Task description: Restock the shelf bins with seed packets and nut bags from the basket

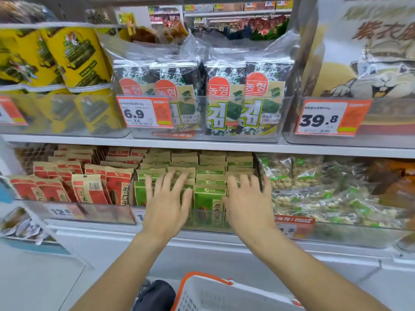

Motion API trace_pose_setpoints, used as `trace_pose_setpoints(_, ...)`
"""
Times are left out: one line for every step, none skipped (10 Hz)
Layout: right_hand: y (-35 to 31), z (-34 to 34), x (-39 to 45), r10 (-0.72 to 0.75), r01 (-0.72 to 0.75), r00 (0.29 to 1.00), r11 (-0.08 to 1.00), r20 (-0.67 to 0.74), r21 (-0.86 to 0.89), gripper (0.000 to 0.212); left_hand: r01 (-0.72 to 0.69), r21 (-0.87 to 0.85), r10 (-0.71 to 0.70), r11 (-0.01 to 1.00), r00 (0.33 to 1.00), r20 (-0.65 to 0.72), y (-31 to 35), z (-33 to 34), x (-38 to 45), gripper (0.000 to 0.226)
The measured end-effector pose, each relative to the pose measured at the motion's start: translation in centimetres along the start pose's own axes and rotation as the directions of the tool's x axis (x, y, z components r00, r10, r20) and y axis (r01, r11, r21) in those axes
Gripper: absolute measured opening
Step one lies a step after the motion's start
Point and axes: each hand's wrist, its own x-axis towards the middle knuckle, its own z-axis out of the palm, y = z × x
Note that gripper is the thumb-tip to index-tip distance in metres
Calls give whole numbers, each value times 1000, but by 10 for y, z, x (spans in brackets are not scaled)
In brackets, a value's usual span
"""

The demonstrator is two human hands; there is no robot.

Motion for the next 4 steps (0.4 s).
trace_pose_setpoints(8, 19, -9, -23, 25, 999, 998, -26, 59, 68, -4, 34, 3, 999, 999, 32, -3, 3, 2, 52)
trace_pose_setpoints(20, 27, -1, -68, 69, 998, 991, -18, 113, 85, 7, 24, -9, 1000, 996, 88, -1, 2, 4, 55)
trace_pose_setpoints(31, 22, 2, -130, 135, 991, 964, -37, 229, 74, 2, 3, -2, 1000, 995, 97, -3, -8, 7, 58)
trace_pose_setpoints(41, 2, -6, -124, 165, 982, 927, -139, 338, 61, 25, 9, -24, 1000, 1000, -16, 6, -21, 7, 51)
